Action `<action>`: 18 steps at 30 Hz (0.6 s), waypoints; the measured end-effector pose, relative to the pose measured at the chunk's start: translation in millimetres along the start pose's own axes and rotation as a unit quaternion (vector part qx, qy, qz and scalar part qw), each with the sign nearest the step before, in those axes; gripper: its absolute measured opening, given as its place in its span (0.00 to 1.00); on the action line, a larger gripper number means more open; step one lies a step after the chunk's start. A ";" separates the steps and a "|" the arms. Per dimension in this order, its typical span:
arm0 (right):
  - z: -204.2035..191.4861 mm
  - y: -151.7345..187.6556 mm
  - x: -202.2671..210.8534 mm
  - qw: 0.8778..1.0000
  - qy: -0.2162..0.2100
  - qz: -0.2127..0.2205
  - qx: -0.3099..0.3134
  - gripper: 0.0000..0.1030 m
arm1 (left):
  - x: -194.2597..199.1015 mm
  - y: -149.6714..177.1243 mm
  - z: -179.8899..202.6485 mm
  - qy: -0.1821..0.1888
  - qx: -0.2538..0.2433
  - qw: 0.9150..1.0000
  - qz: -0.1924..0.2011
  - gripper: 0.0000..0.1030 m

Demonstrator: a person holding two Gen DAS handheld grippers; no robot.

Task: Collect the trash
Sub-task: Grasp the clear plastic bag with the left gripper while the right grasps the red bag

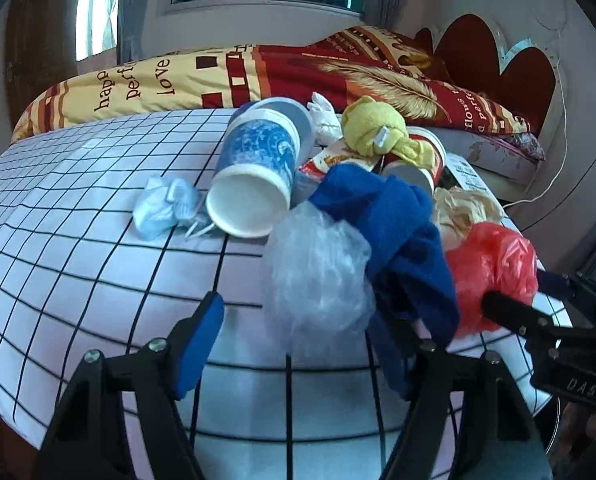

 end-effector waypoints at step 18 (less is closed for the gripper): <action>0.6 19.1 59.4 0.999 -0.020 0.049 0.008 0.26 | 54.5 4.6 -5.6 -0.007 -0.013 0.999 0.039 0.35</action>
Point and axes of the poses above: each gripper's, at about its wrist camera, not at the fingertips, and x roughly against the way its jaws point, z to its right, y to its underside, the point moved 10 cm from there along -x, roughly the way its jaws point, and after that the axes turned 8 degrees about -x, right-handed, at the moved point
